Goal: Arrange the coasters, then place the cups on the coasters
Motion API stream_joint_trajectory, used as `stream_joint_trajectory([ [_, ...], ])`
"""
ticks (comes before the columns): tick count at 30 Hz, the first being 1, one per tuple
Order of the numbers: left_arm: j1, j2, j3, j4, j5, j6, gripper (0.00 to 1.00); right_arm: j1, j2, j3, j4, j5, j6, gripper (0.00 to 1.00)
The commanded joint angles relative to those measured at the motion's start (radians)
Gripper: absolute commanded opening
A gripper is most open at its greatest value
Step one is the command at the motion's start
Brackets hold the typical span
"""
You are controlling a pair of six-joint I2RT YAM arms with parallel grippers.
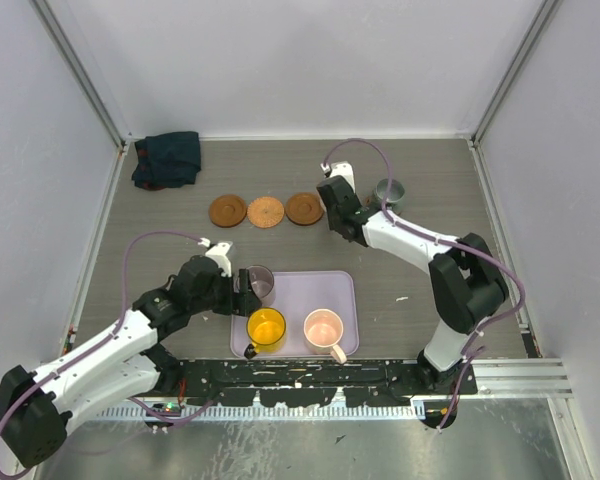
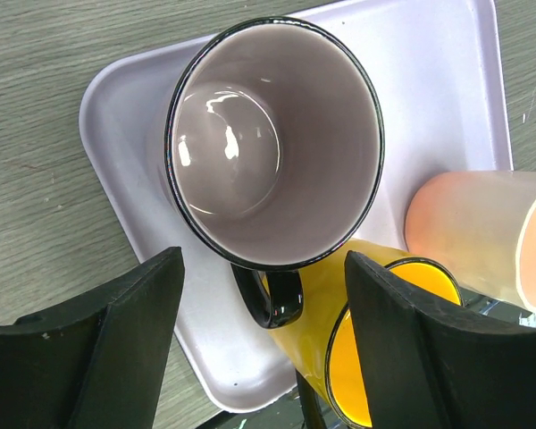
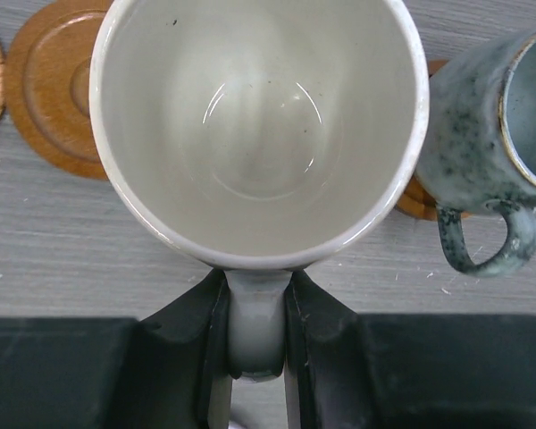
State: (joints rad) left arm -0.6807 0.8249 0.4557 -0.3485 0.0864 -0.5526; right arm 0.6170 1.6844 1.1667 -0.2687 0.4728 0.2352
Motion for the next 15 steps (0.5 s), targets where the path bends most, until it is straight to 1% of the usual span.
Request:
stream_joint_trajectory([
  [1,-0.005,-0.024,0.004,0.039,-0.003,0.019,0.74,-0.041,0.018,0.076,0.155,0.006,-0.035,0.01],
  [15,-0.004,-0.012,-0.002,0.043,-0.002,0.016,0.76,-0.095,0.092,0.056,0.23,-0.028,-0.031,0.01],
])
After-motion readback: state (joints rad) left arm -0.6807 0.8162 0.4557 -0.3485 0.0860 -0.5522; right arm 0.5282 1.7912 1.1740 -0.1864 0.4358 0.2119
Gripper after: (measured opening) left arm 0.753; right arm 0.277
